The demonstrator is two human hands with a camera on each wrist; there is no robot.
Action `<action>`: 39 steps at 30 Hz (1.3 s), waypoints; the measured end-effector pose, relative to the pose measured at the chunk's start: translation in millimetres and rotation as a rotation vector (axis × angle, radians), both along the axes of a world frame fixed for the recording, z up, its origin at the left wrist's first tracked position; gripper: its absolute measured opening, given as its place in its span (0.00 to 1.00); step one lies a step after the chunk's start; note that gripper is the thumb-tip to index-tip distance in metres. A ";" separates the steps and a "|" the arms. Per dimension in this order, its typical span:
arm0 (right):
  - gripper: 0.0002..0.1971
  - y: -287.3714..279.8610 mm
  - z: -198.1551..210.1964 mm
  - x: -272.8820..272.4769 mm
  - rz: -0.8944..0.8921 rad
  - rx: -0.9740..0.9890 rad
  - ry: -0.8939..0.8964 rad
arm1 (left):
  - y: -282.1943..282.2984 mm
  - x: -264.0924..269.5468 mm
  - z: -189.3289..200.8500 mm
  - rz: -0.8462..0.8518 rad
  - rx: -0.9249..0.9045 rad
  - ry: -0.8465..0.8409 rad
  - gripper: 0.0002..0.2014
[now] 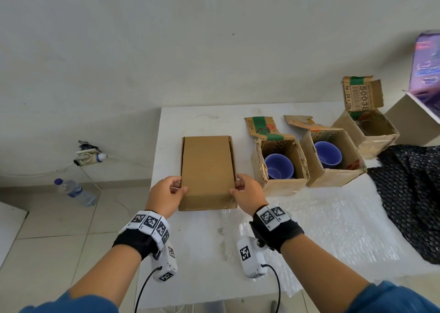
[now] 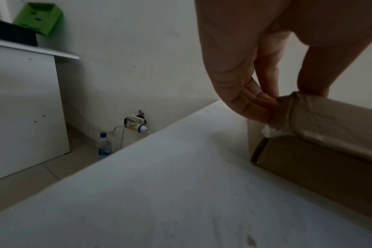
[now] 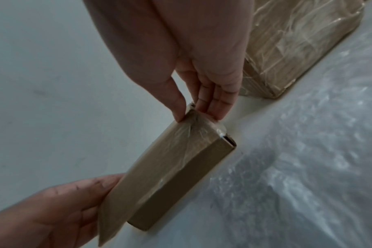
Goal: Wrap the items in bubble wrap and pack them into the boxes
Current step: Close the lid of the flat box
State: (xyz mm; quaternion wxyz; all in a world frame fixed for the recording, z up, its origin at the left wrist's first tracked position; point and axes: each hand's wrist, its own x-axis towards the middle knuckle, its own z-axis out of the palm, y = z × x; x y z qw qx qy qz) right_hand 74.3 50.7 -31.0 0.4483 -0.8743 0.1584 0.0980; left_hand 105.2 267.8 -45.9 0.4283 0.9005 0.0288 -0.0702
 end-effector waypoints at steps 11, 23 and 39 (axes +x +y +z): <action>0.24 2.9 -1.4 -6.6 0.037 -0.074 -0.061 | 2.4 -4.0 -6.9 -0.037 -0.029 -0.031 0.19; 0.28 -5.3 -11.8 -17.3 0.027 -0.067 -0.017 | -5.5 -4.3 -6.6 -0.187 0.219 -0.054 0.23; 0.07 -10.2 -22.9 -34.6 -0.187 0.233 0.033 | -23.1 -10.0 -5.8 -0.100 0.314 -0.054 0.31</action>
